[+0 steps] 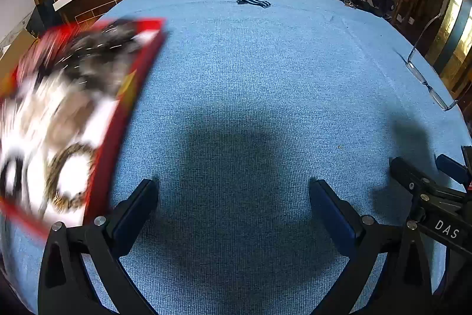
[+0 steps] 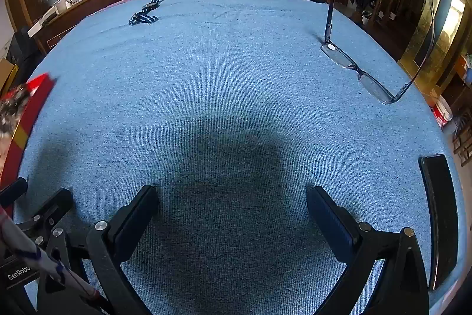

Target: Organize jewelry

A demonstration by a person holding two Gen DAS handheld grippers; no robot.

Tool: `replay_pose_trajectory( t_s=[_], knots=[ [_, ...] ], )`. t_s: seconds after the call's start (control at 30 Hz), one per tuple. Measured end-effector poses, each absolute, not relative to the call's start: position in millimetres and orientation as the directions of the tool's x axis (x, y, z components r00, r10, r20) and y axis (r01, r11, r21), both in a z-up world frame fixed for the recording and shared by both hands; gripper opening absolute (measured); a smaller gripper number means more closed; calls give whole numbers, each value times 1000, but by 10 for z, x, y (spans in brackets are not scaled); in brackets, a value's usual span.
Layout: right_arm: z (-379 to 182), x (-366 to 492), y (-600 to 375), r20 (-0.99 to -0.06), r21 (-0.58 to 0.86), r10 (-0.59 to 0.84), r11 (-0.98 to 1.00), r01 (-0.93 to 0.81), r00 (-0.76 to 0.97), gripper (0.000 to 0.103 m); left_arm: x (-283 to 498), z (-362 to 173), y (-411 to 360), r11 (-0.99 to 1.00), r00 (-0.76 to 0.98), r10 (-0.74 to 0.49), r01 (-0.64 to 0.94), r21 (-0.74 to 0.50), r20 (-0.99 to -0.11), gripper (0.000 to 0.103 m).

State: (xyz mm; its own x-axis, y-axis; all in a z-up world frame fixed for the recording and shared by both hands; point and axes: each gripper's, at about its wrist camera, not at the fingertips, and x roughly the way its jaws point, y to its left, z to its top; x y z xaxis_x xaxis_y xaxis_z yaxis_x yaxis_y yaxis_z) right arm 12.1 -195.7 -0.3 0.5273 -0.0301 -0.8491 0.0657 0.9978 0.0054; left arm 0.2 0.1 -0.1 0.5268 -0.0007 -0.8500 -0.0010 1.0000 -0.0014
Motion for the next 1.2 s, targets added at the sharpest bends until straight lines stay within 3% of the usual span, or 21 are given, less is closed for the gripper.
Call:
replay_pose_trajectory(
  t_s=[1.2],
  knots=[
    [-6,130,-1952,-848,8,-28,998,66,529,103,8,-17,-19,1000,530,2,-1,2,-848,103]
  ],
)
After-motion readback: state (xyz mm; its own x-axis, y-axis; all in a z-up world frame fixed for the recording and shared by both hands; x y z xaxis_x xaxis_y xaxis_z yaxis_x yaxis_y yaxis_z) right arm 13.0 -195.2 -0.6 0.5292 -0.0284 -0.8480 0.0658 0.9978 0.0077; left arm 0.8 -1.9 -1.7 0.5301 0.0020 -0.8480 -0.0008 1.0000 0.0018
